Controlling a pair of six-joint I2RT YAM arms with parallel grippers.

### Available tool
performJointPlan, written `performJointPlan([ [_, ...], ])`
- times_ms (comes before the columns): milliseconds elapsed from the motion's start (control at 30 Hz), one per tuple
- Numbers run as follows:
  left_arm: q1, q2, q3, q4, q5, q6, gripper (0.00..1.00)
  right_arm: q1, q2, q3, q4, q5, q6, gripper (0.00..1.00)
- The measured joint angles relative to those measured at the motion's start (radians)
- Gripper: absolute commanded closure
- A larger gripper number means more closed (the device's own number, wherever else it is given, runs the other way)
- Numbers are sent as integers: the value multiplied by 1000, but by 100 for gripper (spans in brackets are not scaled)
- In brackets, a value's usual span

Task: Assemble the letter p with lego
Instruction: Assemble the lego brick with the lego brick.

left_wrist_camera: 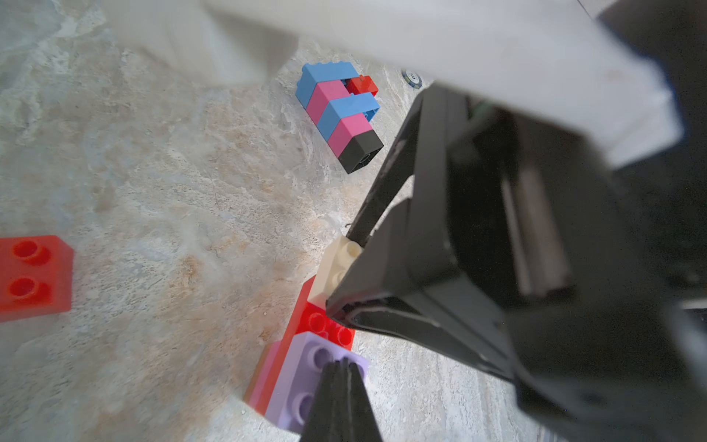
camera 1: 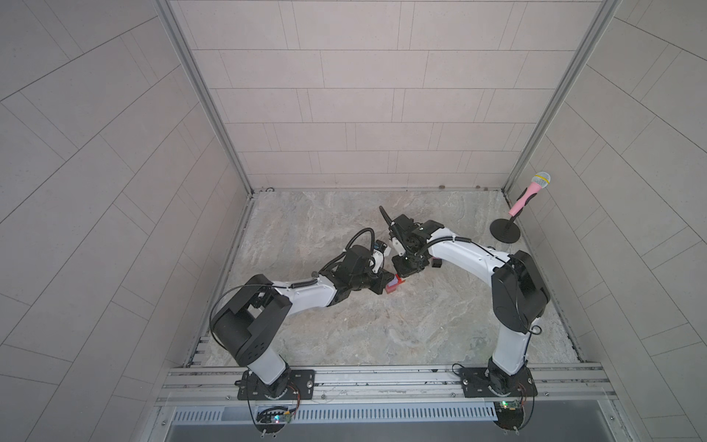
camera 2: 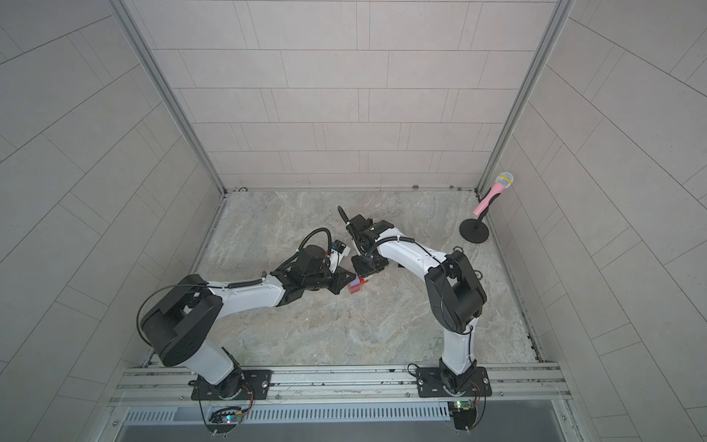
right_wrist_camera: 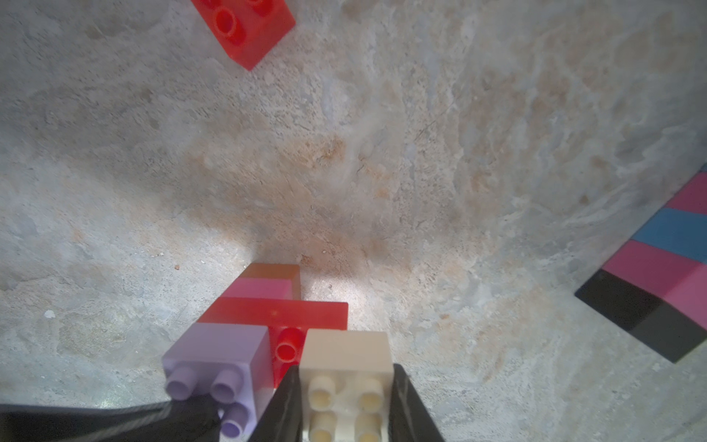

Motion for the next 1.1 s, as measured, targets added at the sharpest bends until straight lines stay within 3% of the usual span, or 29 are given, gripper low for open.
performJointPlan([
  [133, 0, 0, 0, 0, 0, 0, 100, 5, 2, 2, 0, 9, 0, 92],
  [300, 0, 0, 0, 0, 0, 0, 100, 5, 2, 3, -2, 10, 0, 65],
  [433, 0, 0, 0, 0, 0, 1, 100, 5, 0, 3, -4, 10, 0, 56],
  [733, 0, 0, -1, -1, -1, 0, 100, -1, -39, 3, -47, 8, 0, 52],
  [1100, -2, -17, 28, -40, -10, 5, 100, -41, -256, 3, -66, 16, -4, 52],
])
